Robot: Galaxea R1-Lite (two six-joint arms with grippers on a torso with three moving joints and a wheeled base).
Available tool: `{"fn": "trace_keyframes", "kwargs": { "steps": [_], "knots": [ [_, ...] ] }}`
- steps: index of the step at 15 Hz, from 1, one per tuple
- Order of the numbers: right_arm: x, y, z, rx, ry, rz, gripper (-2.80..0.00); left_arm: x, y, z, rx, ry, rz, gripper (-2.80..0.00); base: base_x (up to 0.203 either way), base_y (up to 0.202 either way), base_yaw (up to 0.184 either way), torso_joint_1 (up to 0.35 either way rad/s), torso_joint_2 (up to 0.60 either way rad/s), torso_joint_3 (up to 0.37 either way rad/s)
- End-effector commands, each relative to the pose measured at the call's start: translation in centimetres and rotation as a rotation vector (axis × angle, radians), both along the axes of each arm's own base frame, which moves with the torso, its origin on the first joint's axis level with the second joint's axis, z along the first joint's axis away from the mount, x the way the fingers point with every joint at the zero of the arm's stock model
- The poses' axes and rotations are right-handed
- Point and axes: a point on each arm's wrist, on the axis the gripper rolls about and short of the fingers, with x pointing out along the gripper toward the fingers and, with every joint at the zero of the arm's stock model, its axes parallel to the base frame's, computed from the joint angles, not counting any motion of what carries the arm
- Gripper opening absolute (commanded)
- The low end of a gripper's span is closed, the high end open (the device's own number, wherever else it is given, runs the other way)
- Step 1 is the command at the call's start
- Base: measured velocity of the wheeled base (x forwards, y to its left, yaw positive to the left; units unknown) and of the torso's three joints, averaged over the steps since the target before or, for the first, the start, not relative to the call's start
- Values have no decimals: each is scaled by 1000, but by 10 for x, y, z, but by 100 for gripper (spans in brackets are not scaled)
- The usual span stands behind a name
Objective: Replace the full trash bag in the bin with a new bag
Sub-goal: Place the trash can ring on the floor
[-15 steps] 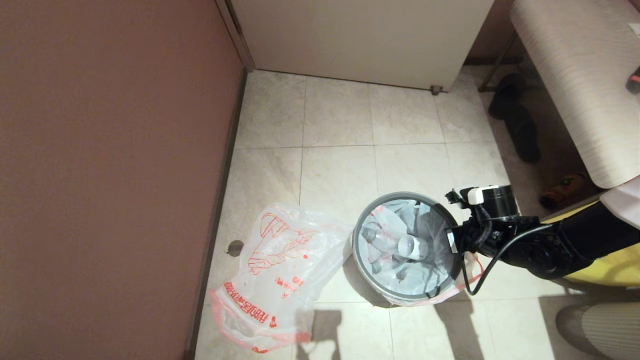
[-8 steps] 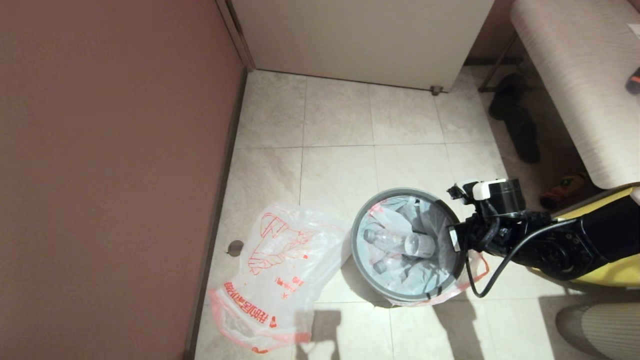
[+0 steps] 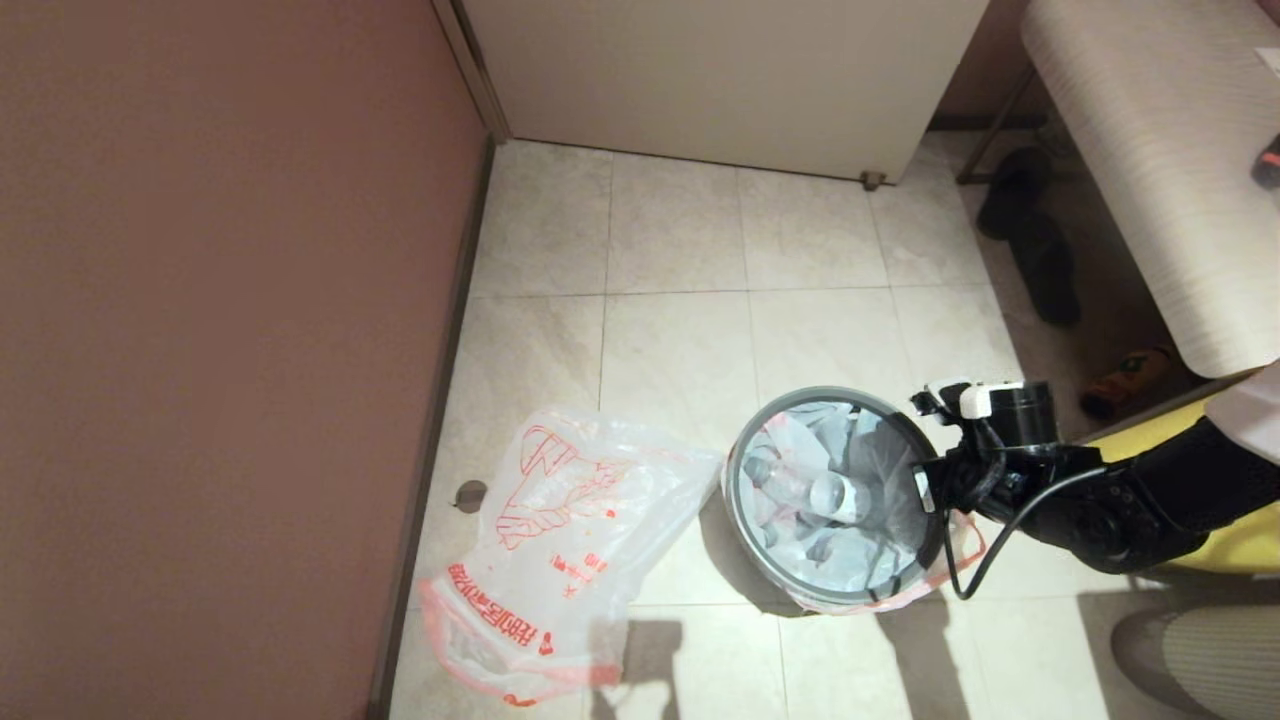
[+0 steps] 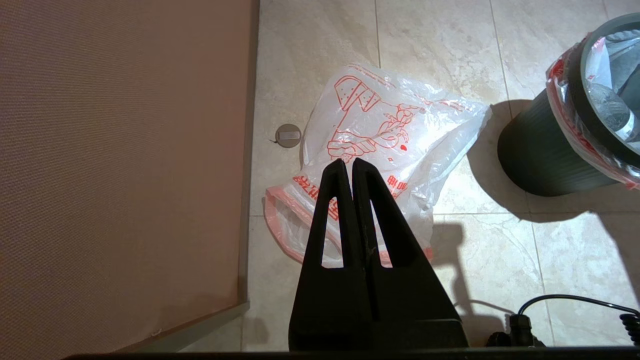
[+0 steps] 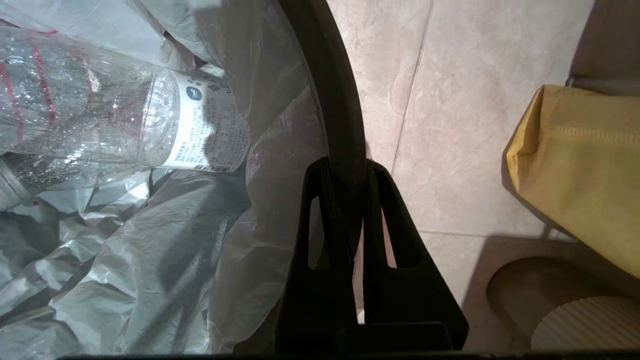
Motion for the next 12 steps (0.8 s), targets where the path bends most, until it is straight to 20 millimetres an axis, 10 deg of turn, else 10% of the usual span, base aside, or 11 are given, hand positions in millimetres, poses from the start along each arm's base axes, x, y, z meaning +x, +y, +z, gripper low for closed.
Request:
{"fn": "trace_keyframes", "kwargs": {
  "steps": [1, 12],
  "knots": [
    [0, -1, -9, -8, 2, -3, -280, 0, 0, 0, -1, -1, 1, -280, 0, 0, 0, 0, 0, 0],
    [-14, 4, -6, -152, -100, -40, -280, 0, 0, 0, -1, -1, 1, -280, 0, 0, 0, 0, 0, 0]
  ]
}}
